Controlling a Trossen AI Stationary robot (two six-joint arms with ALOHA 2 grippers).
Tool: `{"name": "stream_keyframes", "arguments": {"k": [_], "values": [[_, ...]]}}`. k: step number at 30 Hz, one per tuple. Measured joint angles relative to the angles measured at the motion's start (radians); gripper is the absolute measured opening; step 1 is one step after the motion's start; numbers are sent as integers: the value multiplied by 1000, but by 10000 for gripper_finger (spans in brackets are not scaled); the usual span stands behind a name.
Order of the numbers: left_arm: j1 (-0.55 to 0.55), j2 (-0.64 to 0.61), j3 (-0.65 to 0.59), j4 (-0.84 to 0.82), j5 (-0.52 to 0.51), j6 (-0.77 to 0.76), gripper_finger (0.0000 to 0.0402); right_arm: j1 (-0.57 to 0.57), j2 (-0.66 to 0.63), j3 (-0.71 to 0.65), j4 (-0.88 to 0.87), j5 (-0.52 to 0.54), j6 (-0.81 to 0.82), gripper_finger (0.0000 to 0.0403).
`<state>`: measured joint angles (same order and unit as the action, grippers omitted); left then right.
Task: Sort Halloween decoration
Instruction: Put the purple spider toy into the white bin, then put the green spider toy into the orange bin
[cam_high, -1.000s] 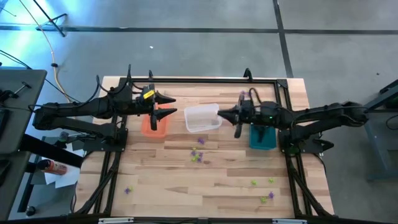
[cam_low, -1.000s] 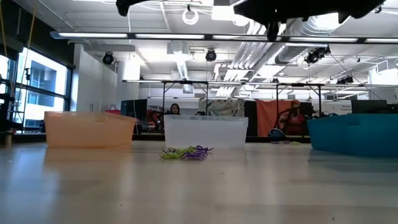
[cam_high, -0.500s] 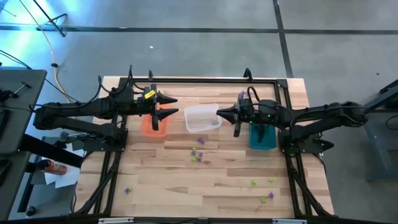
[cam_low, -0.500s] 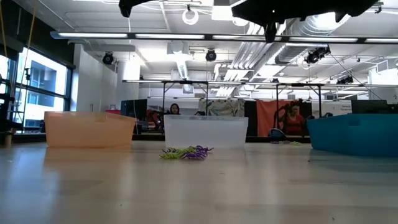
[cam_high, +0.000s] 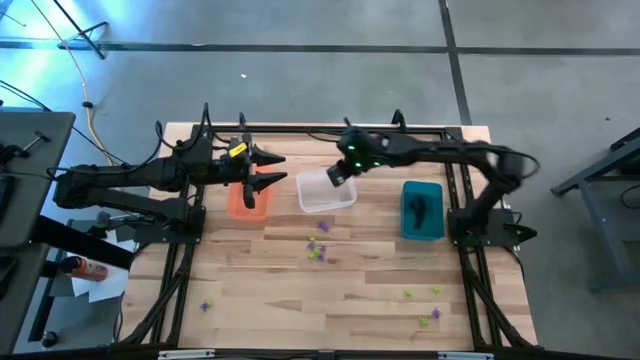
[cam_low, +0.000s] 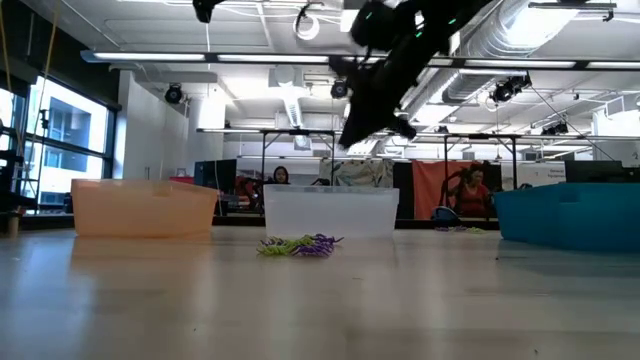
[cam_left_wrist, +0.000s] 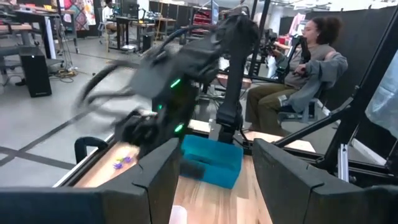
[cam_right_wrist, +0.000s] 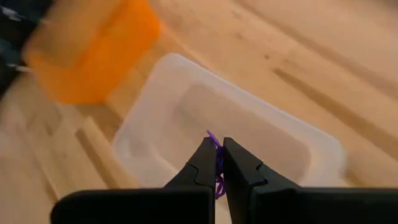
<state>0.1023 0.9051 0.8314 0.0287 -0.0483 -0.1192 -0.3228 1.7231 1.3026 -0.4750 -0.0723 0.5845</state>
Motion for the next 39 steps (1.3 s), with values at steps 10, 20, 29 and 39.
{"name": "stream_keyframes", "arguments": {"k": [10,20,29,39], "values": [[0,0,0,-1,-6,0,188,-5,346,226,-127,-25,71,6],[0,0,0,-2,-8,0,188,15,428,243,-161,15,114,6],[0,0,0,-3,-8,0,188,16,428,243,-157,14,131,34],[0,0,0,-3,-8,27,188,20,433,379,-296,6,-21,170]]}}
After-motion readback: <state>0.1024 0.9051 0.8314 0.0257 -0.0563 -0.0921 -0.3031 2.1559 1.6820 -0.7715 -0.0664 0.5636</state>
